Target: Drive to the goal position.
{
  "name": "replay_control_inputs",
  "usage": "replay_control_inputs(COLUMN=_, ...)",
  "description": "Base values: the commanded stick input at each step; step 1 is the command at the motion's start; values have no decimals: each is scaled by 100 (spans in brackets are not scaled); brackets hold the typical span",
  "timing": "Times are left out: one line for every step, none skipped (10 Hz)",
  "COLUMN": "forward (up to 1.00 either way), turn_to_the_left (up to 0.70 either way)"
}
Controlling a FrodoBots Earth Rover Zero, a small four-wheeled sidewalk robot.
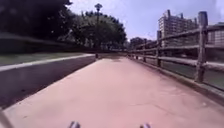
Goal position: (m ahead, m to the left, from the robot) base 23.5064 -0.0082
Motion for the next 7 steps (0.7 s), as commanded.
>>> replay_control_inputs(forward=70, turn_to_the_left=0)
replay_control_inputs(forward=70, turn_to_the_left=0)
replay_control_inputs(forward=70, turn_to_the_left=0)
replay_control_inputs(forward=70, turn_to_the_left=0)
replay_control_inputs(forward=70, turn_to_the_left=0)
replay_control_inputs(forward=70, turn_to_the_left=0)
replay_control_inputs(forward=70, turn_to_the_left=0)
